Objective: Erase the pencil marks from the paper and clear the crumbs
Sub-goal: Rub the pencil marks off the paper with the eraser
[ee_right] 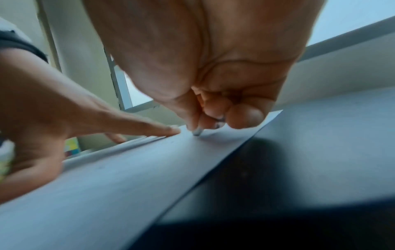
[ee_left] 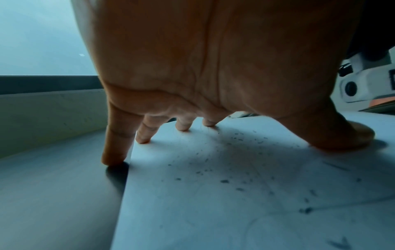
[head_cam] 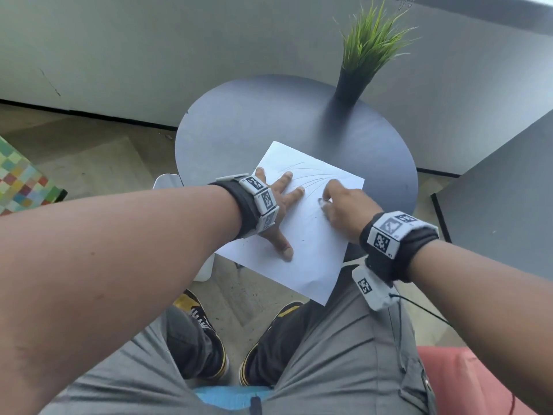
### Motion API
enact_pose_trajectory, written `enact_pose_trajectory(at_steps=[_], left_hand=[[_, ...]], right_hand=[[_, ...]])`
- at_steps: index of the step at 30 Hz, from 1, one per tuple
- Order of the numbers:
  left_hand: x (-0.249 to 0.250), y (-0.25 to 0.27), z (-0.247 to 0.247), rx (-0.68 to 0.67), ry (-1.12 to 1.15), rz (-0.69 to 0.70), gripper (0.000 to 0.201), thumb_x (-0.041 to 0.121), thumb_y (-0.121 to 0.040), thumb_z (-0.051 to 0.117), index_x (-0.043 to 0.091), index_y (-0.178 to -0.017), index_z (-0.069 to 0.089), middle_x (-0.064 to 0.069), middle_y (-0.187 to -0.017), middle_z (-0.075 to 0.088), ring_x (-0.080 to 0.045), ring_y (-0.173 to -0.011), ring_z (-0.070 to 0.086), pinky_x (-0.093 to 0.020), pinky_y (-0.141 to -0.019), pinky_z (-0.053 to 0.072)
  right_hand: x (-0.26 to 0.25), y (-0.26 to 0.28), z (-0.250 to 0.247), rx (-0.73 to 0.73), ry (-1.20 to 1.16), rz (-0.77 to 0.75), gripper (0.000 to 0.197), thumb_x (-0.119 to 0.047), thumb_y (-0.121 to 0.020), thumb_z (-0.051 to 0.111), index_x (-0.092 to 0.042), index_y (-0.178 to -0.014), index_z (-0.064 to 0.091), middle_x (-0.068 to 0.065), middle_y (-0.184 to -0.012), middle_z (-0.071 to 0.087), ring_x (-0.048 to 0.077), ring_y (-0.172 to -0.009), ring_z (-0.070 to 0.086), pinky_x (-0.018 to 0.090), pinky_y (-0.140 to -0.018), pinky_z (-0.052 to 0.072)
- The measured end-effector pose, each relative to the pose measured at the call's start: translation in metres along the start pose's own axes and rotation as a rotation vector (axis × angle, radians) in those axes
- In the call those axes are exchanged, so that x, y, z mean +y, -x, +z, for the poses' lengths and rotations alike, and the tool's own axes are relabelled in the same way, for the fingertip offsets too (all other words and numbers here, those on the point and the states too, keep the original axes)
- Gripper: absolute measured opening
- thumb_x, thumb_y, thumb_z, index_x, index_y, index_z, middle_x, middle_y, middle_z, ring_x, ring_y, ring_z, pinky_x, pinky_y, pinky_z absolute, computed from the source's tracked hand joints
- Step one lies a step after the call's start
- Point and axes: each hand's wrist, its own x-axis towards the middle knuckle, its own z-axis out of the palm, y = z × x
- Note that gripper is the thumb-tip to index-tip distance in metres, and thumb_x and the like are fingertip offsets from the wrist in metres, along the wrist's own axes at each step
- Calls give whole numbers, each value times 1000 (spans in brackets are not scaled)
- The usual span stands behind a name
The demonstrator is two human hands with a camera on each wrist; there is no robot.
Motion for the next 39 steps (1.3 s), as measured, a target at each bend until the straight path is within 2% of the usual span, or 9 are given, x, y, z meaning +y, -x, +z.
enact_pose_trajectory(at_steps=[4, 9, 13, 16, 19, 25, 31, 36, 39], left_hand=[[0, -1, 1, 4, -8, -1, 143, 94, -47, 62, 41, -151, -22, 5, -161, -27, -55, -144, -12, -68, -111, 20], [-1, -5, 4, 12, 7, 2, 141, 96, -43, 59, 48, -148, -21, 6, -161, -28, -55, -143, -10, -72, -108, 21], [-1, -4, 3, 16, -3, 12, 142, 95, -43, 61, 47, -149, -20, 3, -162, -27, -57, -143, -11, -71, -109, 19], [-1, -5, 4, 25, 3, 16, 140, 97, -42, 59, 51, -147, -21, 4, -162, -26, -57, -143, -9, -71, -108, 20], [-2, -5, 5, 35, -14, 16, 140, 98, -41, 57, 51, -147, -21, 3, -162, -24, -59, -141, -6, -70, -110, 21], [2, 1, 1, 36, 12, 0, 132, 99, -49, 52, 49, -150, -17, 4, -163, -22, -58, -142, -8, -69, -110, 19], [8, 3, -1, 43, 56, -30, 129, 97, -51, 53, 50, -151, -15, 4, -163, -20, -53, -144, -13, -75, -105, 19], [7, 1, 1, 61, 41, -19, 132, 99, -48, 52, 49, -151, -12, 2, -164, -18, -44, -147, -10, -78, -102, 18], [7, 1, 1, 48, 52, -19, 131, 98, -49, 54, 48, -151, -13, 2, -163, -21, -44, -148, -11, -75, -105, 22]], right_hand=[[-23, 27, 20, -116, 104, -256, 19, -34, -100, 37, -16, -101, 39, 10, -95, 58, 31, -85, 54, 36, -70, 42], [-4, 2, 2, 5, 42, -36, 22, -35, -98, 37, -15, -106, 41, 8, -100, 56, 32, -85, 54, 37, -74, 46], [-26, 30, 22, -123, 115, -302, 11, -27, -99, 40, -16, -102, 40, 8, -95, 57, 30, -86, 54, 34, -68, 37], [-6, 8, 6, -44, 68, -139, 22, -32, -98, 40, -15, -110, 47, 12, -105, 60, 33, -95, 56, 38, -78, 47], [8, -7, -2, -8, 56, -34, 20, -34, -97, 41, -16, -103, 46, 11, -102, 60, 33, -92, 53, 41, -80, 49], [16, -13, -13, 11, 115, -49, 24, -39, -97, 42, -18, -103, 52, 7, -105, 60, 27, -95, 51, 38, -82, 47], [10, -10, 0, -15, -168, -46, 15, -44, -93, 47, -32, -103, 48, 8, -97, 64, 27, -84, 61, 41, -78, 55], [13, -2, -2, 7, 4, -31, 17, -39, -95, 45, -23, -101, 45, 10, -100, 61, 31, -87, 56, 39, -77, 49], [-1, 11, 8, -93, 22, -111, 20, -35, -95, 45, -18, -106, 44, 11, -99, 58, 31, -87, 54, 38, -76, 47]])
